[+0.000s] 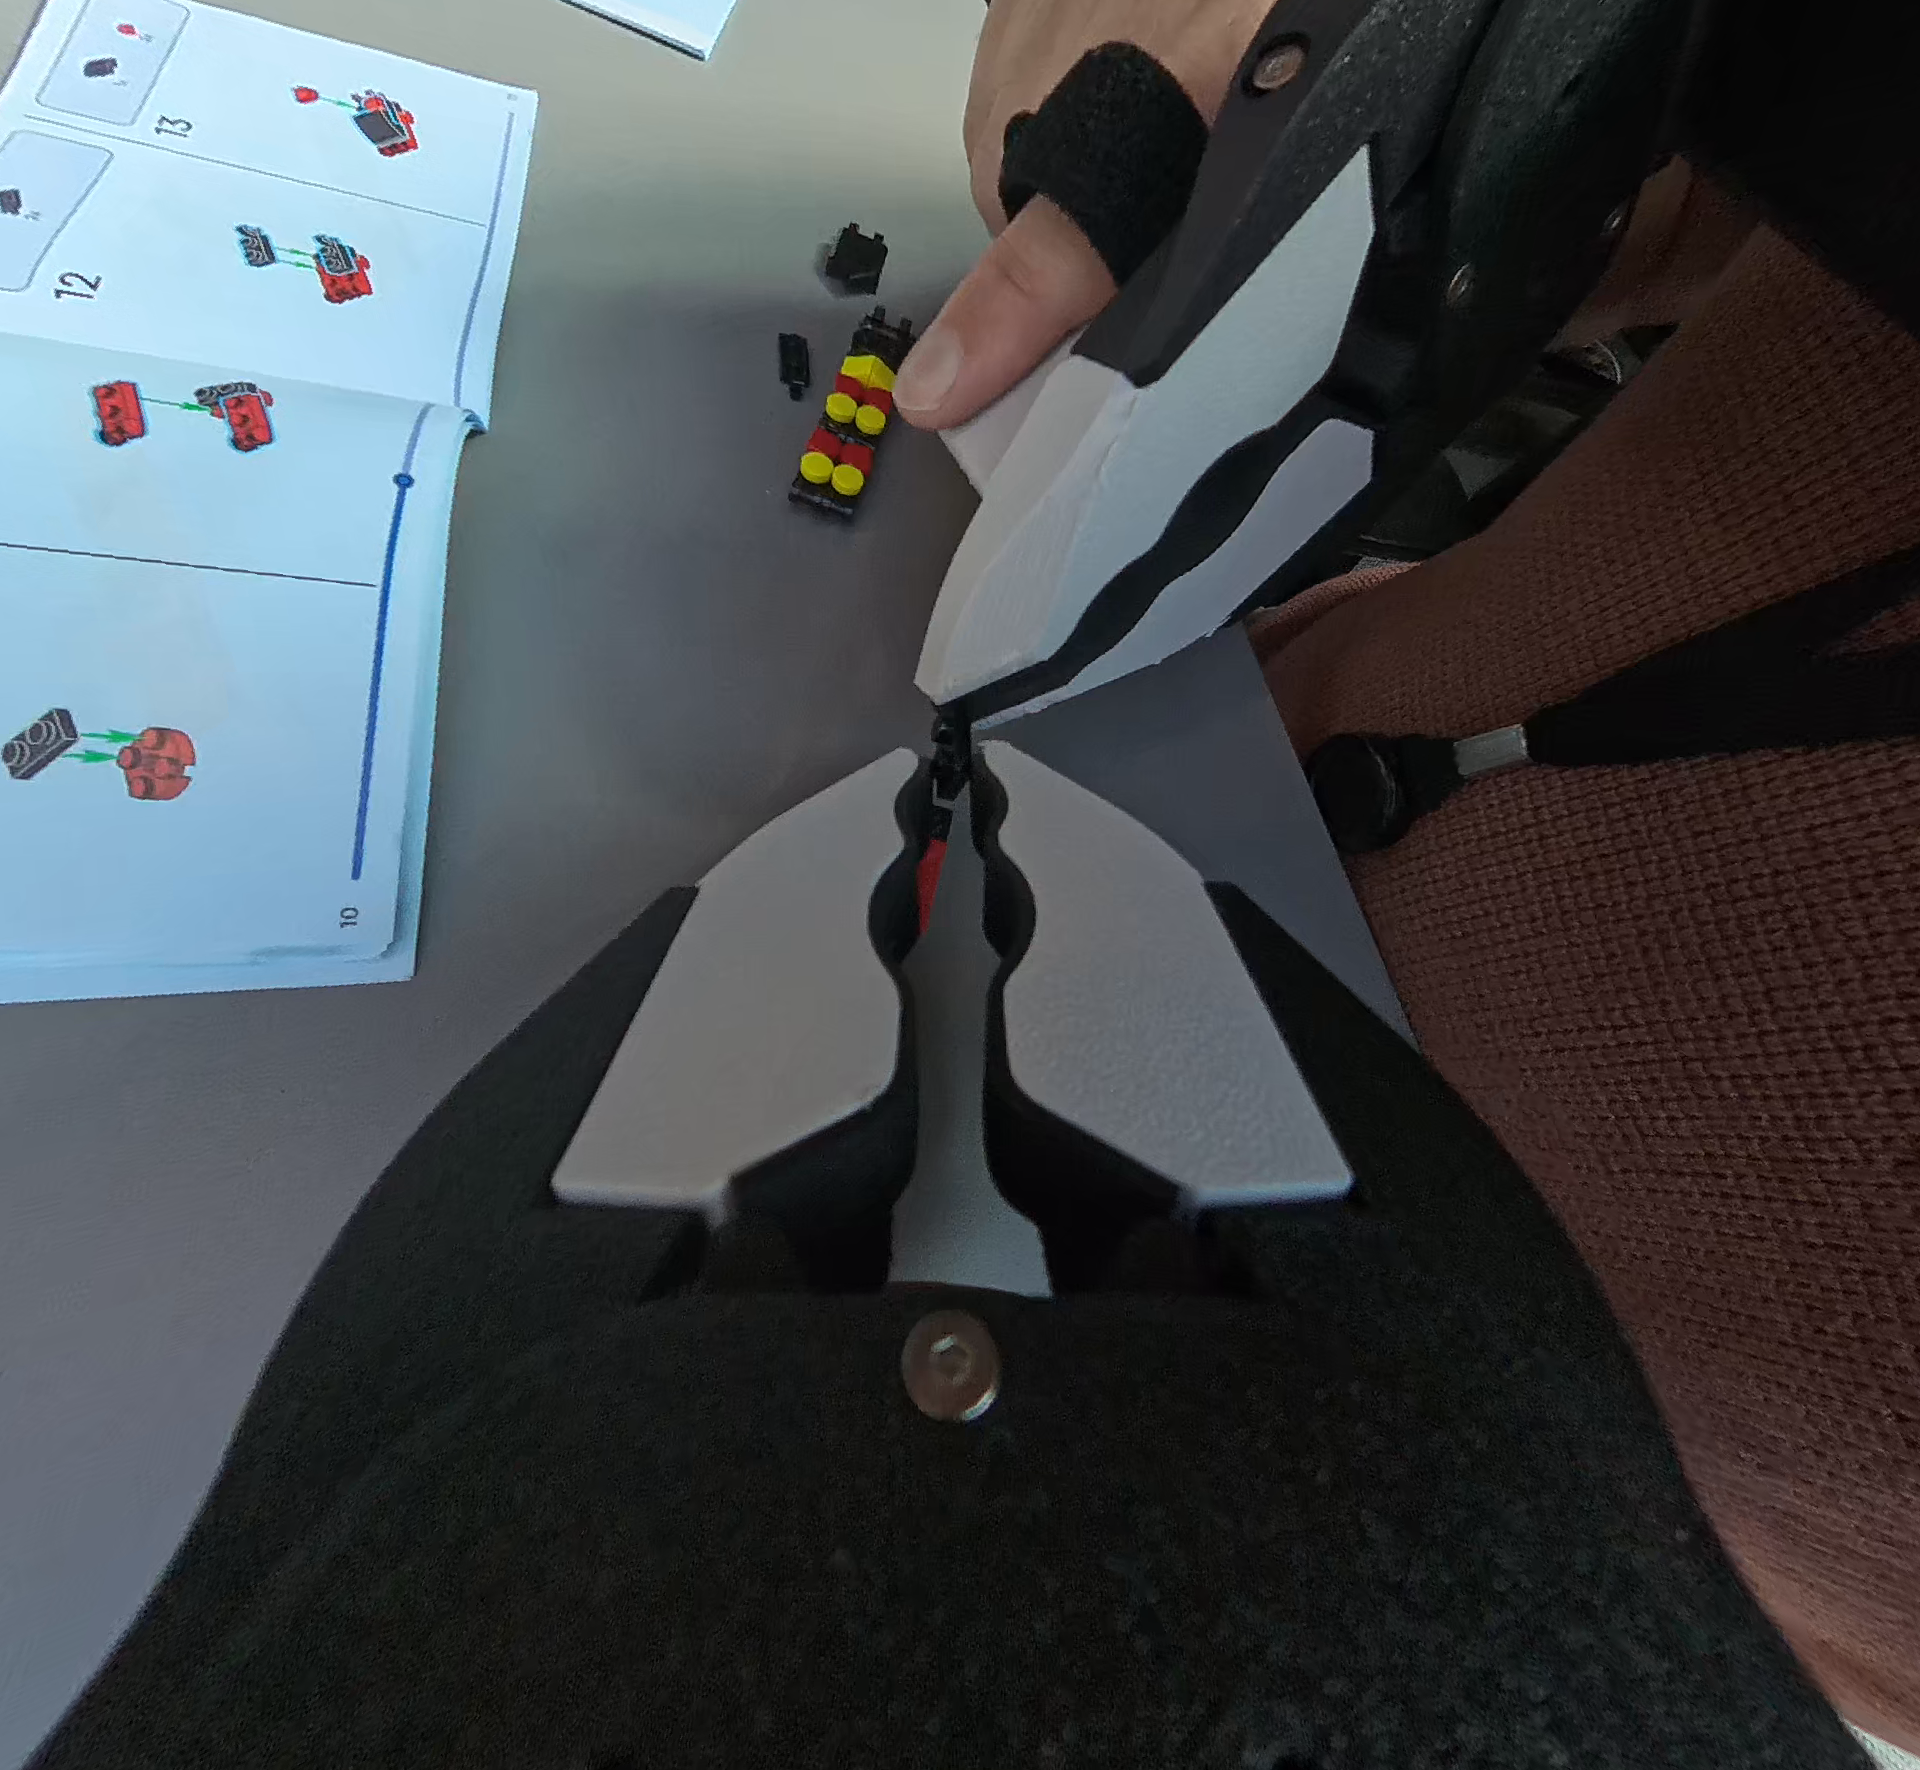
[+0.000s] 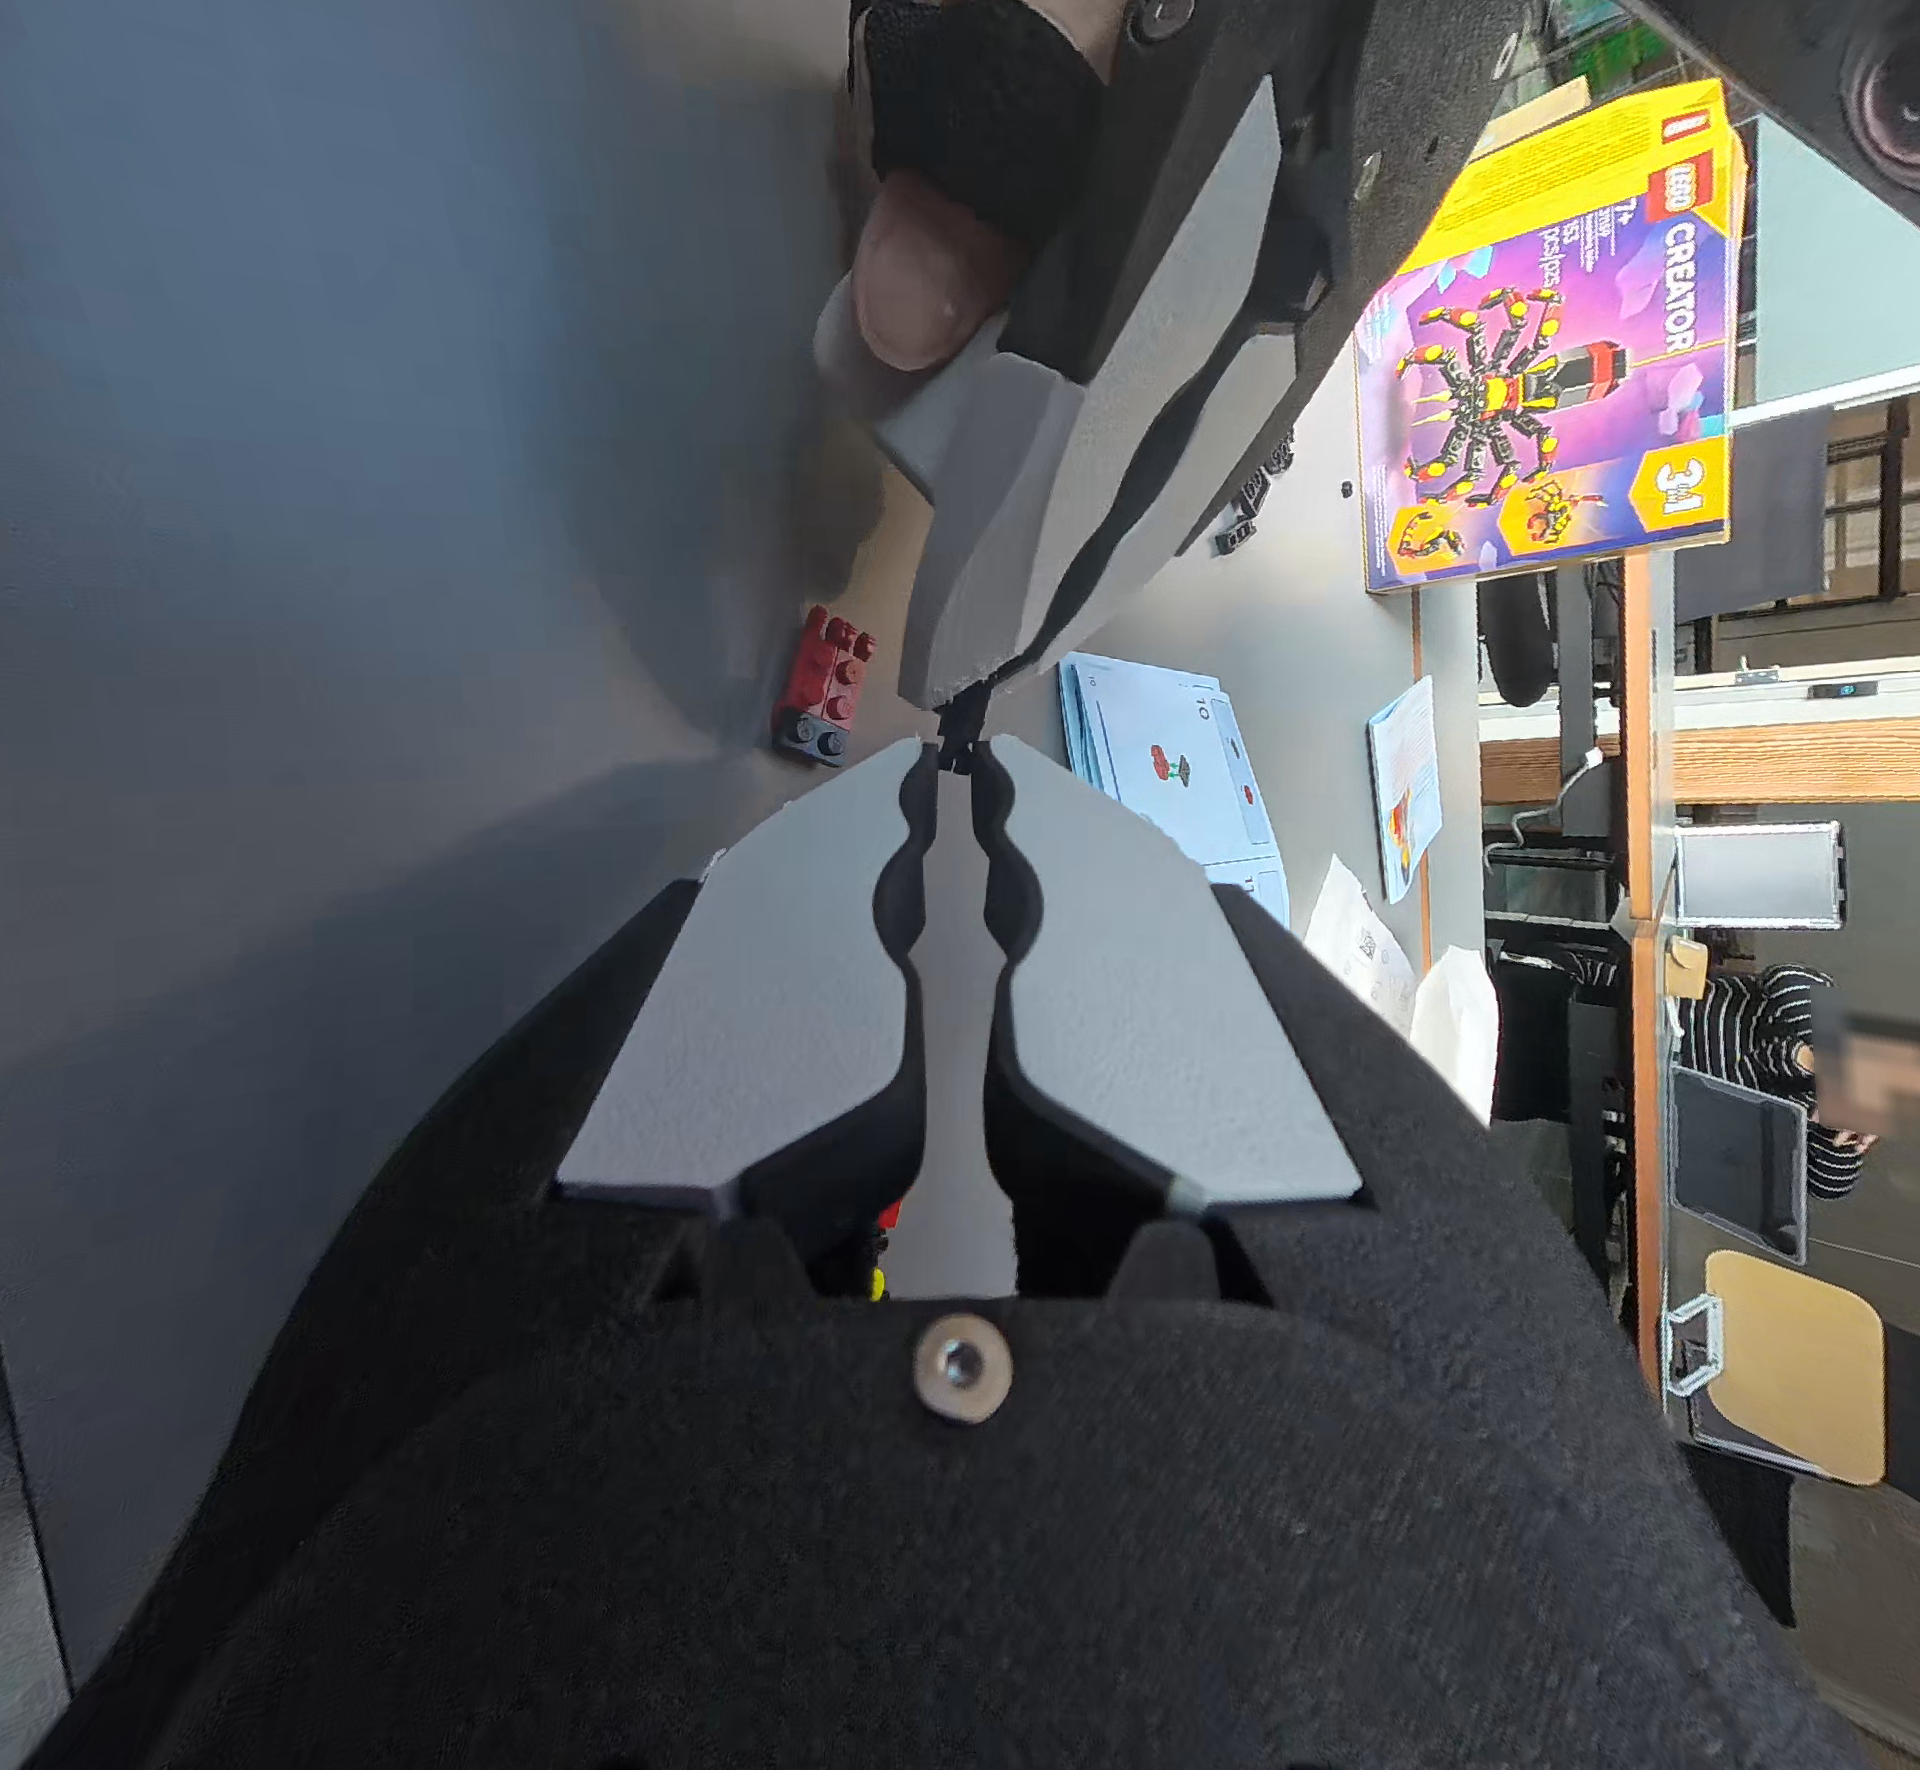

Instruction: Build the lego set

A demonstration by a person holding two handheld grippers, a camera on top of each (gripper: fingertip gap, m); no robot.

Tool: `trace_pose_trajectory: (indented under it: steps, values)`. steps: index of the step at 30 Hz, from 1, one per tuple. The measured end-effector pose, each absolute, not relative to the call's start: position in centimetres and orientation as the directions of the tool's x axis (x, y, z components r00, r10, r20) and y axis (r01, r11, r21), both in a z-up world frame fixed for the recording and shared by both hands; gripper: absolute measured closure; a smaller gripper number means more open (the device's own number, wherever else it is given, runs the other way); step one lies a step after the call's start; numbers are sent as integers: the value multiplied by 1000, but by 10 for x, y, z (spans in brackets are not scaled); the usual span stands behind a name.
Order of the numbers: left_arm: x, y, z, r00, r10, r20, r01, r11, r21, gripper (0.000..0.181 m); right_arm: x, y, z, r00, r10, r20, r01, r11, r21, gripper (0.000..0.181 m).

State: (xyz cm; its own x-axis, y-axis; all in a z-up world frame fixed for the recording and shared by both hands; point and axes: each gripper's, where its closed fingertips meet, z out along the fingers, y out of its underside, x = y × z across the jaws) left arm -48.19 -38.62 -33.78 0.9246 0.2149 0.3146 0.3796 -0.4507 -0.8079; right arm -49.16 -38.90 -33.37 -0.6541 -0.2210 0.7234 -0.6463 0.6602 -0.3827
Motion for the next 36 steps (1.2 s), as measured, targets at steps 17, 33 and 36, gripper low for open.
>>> trace_pose_trajectory:
  steps: [17, 33, 36]
  values:
    - [-477, -385, -314, 865, 59, -498, -398, -523, -754, 176, -466, -383, -301, -774, -116, -623, 507, 477, -718, 168]
    - [-484, -395, -325, 888, 110, -446, -304, -588, -749, 165, -480, -384, -320, -879, -24, -475, 392, 531, -751, 174]
    - [-477, -400, -345, 962, 115, -246, -118, -638, -761, 165, -485, -383, -340, -967, 4, -254, 200, 628, -752, 174]
